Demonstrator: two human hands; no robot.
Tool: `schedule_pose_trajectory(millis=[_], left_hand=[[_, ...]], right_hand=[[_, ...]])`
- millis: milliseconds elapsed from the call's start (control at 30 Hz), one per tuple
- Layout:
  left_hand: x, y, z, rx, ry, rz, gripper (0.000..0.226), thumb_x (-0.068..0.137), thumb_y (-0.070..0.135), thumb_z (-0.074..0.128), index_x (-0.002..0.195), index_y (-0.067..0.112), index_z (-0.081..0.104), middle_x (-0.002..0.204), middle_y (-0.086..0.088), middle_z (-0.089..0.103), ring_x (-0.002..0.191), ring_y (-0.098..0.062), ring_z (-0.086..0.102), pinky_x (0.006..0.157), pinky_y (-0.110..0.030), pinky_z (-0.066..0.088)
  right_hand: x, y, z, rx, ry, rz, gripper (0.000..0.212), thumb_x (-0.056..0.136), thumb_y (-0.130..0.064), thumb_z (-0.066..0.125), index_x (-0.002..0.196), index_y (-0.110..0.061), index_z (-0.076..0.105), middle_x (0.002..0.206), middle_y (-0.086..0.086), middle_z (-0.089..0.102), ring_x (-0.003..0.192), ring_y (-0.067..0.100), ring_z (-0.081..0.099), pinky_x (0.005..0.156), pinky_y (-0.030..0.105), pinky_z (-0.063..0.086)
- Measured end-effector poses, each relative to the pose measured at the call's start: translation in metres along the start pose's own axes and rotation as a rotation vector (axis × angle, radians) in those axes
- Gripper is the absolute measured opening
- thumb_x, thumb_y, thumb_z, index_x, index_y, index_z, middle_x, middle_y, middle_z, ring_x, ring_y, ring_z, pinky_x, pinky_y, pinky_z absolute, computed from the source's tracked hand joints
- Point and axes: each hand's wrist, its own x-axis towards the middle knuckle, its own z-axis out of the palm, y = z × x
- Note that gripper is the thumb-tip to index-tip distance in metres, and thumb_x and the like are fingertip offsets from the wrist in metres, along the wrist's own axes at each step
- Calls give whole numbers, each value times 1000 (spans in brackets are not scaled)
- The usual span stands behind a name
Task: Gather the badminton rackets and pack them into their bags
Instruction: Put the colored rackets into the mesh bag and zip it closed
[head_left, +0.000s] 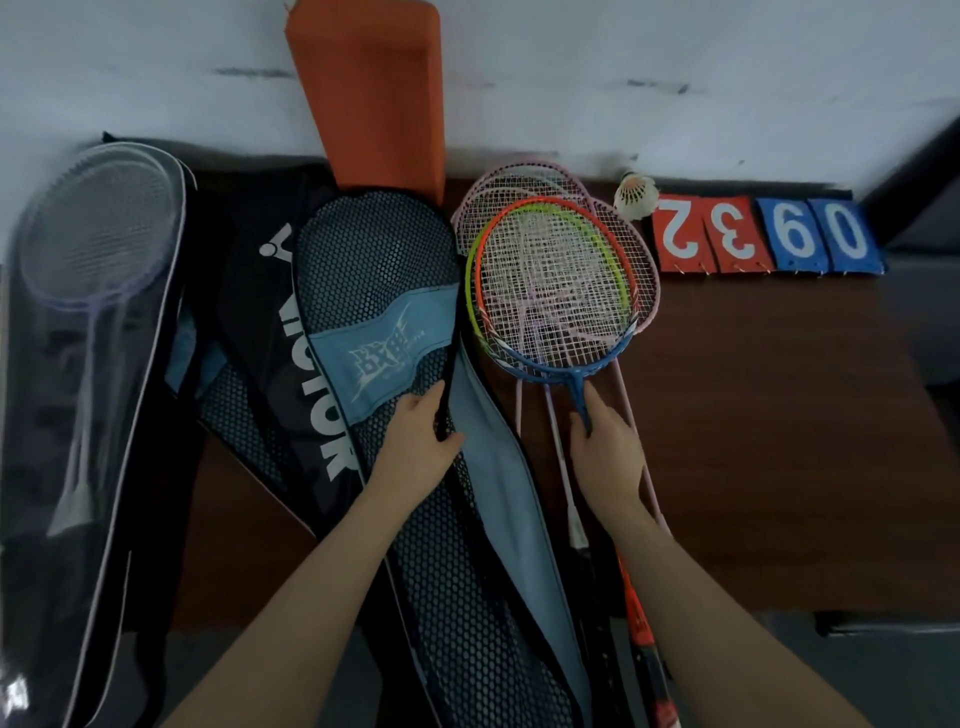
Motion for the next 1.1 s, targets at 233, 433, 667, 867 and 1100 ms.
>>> schedule_pose_trajectory(millis=[233,433,667,867,1100], left_hand=[[-1,10,3,-118,180,-42,46,95,11,49,139,15,39,109,-1,49,97,-9,43,76,-1,26],[4,19,3,-189,219,-136,44,96,18,48,138,10,41,128,-9,51,110,-12,46,94,-15,30],[2,33,-11,-210,294,-158,41,96,17,46,135,3,44,138,-13,47,124,-24,45,96,-22,33],[5,30,-21,-220,327,-215,43,97,18,43,138,6,41,142,-10,43,129,-24,41,110,-37,32],[-5,40,-22,-467,335,-194,51,87,15,62,134,5,43,122,-3,55,110,-17,53,98,-32,44]], right_hand=[[-1,-6,-24,251,72,-58,51,93,-7,53,141,-17,38,98,10,62,82,20,58,70,35,49],[-24,-3,-37,217,88,-93,50,90,-1,54,137,-14,45,73,2,52,63,16,49,56,37,45],[-66,6,-58,-4,-6,-158,55,84,-1,58,133,-26,50,67,-8,44,54,16,48,43,35,42],[-91,9,-70,-75,-4,-158,55,81,-2,61,129,-29,54,62,-15,41,51,10,45,38,32,37],[-111,9,-69,-119,-17,-263,53,75,0,69,121,-23,62,64,-5,57,46,17,51,34,27,39]])
